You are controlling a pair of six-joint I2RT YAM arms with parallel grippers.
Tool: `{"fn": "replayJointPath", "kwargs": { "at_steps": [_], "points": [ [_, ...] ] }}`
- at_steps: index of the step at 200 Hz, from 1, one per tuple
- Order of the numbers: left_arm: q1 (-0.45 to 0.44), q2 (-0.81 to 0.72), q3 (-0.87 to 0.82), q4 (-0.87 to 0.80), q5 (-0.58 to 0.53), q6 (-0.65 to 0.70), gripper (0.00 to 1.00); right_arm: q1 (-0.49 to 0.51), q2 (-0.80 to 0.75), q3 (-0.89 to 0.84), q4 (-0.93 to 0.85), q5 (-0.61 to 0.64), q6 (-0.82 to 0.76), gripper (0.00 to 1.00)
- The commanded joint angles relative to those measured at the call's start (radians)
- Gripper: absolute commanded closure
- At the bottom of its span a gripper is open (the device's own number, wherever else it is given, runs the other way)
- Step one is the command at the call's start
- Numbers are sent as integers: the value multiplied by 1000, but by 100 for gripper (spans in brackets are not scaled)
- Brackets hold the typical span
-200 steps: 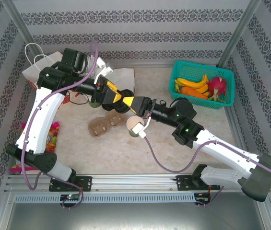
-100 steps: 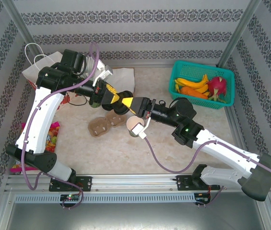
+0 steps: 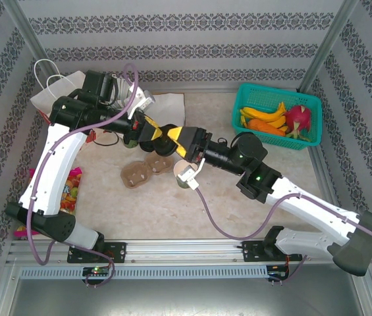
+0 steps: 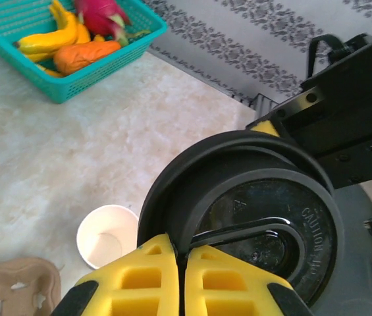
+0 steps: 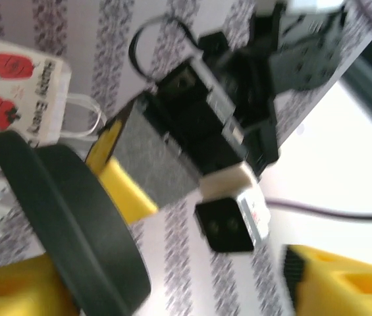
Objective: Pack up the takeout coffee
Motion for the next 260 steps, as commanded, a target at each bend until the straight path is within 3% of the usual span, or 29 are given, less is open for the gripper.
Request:
{"fn": "replayJointPath", "kwargs": {
  "at_steps": [1, 15, 40, 102, 129, 155, 193, 228, 260],
  "points": [
    [-10, -62, -30, 133, -92, -77, 100, 10, 5, -39, -87, 220, 74, 2],
    [-10, -73, -48, 173, -142, -112, 100, 25, 3, -59, -82, 309, 191, 2],
    [-9, -86, -92, 244, -262, -212, 100, 30, -31, -58, -129, 426, 609, 2],
    [-13, -156, -292, 392, -308, -392, 100, 31, -60, -69, -215, 898, 1584, 2],
    [-34, -162, -374, 497, -253, -494, 100, 19, -89, -117, -251, 868, 1828, 2],
    [-81, -140, -401, 461, -402, -514, 100, 16, -80, -92, -394, 908, 1987, 2],
    [-182, -91, -455, 464, -541, -672, 100, 2, -92, -108, -552, 878, 2231, 2],
    [-299, 0, -465, 474, -618, -758, 100, -96, -92, -142, -721, 801, 2604, 2],
    [-366, 100, -403, 360, -742, -809, 100, -161, -64, -111, -908, 723, 2655, 2]
  ]
}}
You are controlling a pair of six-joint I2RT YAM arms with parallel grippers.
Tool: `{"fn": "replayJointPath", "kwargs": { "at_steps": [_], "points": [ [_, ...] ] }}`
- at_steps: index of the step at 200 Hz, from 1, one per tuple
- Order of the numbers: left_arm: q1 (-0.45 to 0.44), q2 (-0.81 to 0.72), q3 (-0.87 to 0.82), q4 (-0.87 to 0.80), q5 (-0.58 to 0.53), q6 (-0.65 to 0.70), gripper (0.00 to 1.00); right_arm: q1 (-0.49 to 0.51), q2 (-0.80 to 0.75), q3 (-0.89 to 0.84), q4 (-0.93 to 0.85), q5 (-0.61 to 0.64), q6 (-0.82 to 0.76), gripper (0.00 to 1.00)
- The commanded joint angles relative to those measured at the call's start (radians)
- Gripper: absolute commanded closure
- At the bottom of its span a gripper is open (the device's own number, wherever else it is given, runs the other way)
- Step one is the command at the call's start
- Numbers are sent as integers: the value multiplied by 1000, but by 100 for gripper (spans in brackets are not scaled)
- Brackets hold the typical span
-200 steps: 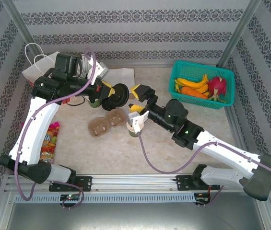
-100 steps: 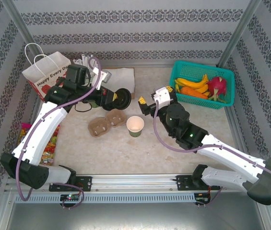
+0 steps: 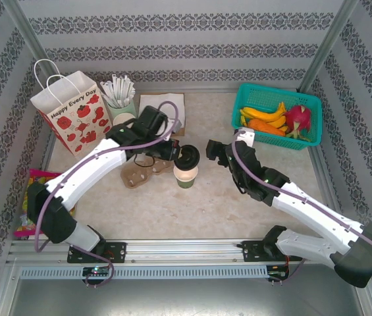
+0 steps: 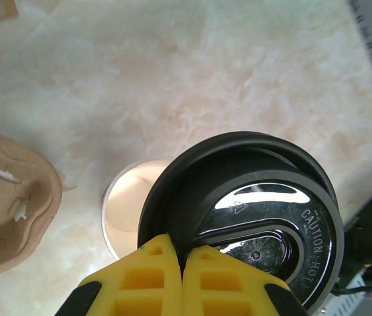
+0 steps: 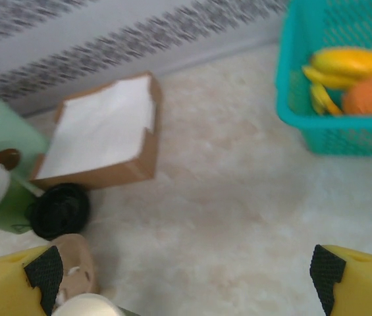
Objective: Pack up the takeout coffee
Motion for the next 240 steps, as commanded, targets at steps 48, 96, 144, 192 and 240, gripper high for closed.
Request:
{"fn": "replayJointPath", "kwargs": {
  "at_steps": [48, 96, 144, 192, 240],
  "points": [
    [-69, 91, 33, -127, -233, -202, 100, -101, 81, 65, -263, -273, 41, 2],
    [-69, 87, -39, -22, -198, -252, 100, -111, 35, -46, -68, -287, 172, 2],
    [-69, 97, -68, 1, -181, -267, 100, -162, 48, -68, -5, -490, 158, 2],
    [-69, 101, -88, 34, -163, -274, 100, -164, 94, -97, 112, -643, 201, 2],
    [-69, 102, -84, 34, -160, -261, 100, -158, 169, -94, 204, -783, 217, 2]
  ]
}}
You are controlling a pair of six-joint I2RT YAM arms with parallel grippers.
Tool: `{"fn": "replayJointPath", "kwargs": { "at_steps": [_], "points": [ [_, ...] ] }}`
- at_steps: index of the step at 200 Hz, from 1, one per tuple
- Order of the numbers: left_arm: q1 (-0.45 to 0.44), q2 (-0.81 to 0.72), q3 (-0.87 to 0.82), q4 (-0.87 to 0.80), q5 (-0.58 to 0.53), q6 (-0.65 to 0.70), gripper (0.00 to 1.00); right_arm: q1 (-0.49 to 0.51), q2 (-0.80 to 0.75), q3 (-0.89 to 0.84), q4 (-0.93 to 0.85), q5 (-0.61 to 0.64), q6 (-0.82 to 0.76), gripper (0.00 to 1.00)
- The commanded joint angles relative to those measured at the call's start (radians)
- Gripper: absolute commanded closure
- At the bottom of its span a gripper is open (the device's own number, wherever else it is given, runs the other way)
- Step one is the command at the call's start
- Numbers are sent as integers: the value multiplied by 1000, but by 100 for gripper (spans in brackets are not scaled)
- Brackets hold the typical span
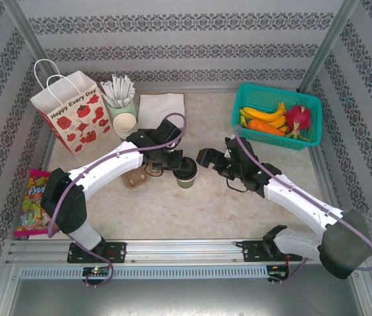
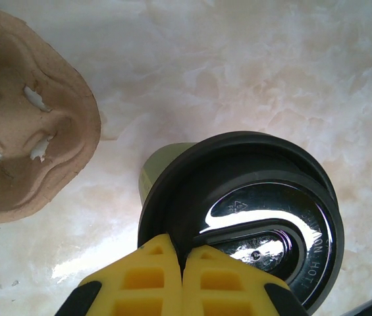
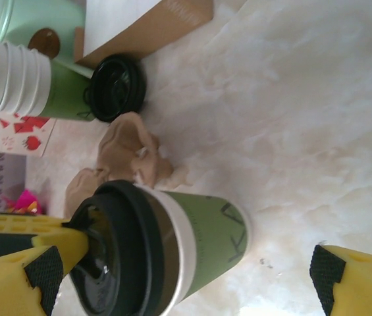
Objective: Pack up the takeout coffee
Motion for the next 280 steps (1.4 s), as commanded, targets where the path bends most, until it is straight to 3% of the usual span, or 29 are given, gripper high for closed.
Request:
{"fn": "replayJointPath", "kwargs": {
  "at_steps": [1, 79, 208, 238, 260, 280],
  "points": [
    [-9, 9, 0, 22, 6, -1, 100, 4, 30, -9, 88, -110, 24, 2],
    [-9, 25, -7, 29, 14, -5, 100, 35, 146, 47, 153, -227, 15, 2],
    [-9, 64, -49, 53, -16, 9, 100, 51, 161, 33, 194, -218, 29, 2],
    [-9, 78, -68, 65, 1, 3, 100, 38, 134, 27, 187, -220, 26, 2],
    [-9, 78, -65, 67, -2, 4, 100, 1, 114, -4, 242, -304, 20, 2],
    [-9, 77, -63, 65, -3, 2, 100, -43, 83, -17, 172, -290, -6, 2]
  ]
}}
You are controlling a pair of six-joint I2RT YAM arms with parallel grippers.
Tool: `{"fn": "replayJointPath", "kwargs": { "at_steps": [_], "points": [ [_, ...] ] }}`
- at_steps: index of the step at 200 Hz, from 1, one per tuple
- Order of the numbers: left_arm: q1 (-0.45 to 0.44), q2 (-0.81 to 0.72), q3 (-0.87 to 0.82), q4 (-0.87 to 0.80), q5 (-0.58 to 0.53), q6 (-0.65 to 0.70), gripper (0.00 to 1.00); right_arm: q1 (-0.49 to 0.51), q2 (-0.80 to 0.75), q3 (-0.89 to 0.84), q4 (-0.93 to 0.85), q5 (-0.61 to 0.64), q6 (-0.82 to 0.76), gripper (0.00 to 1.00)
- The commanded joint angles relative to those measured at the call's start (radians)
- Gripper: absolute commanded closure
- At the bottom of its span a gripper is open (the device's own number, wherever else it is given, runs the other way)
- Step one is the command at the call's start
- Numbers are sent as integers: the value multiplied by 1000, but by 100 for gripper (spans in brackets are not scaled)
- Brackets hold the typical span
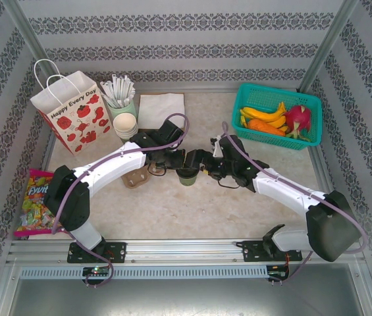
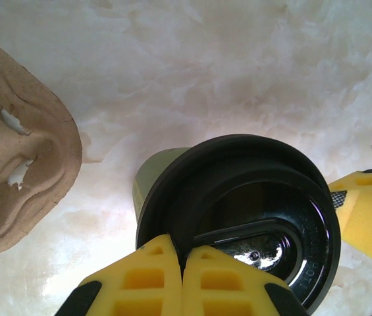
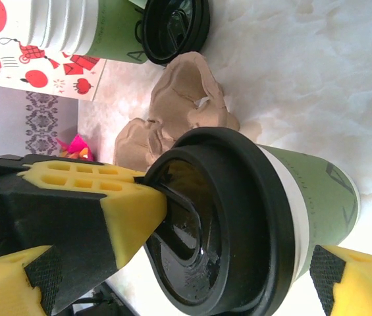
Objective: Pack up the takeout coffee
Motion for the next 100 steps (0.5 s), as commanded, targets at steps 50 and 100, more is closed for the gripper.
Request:
{"fn": "replayJointPath", "kwargs": {
  "at_steps": [50, 100],
  "points": [
    [-9, 41, -42, -34, -14, -12, 100, -149, -102, -103, -44, -89, -42, 18],
    [-10, 50, -34, -38, -10, -9, 100, -148, -40, -87, -5, -183, -69, 42]
  ]
}}
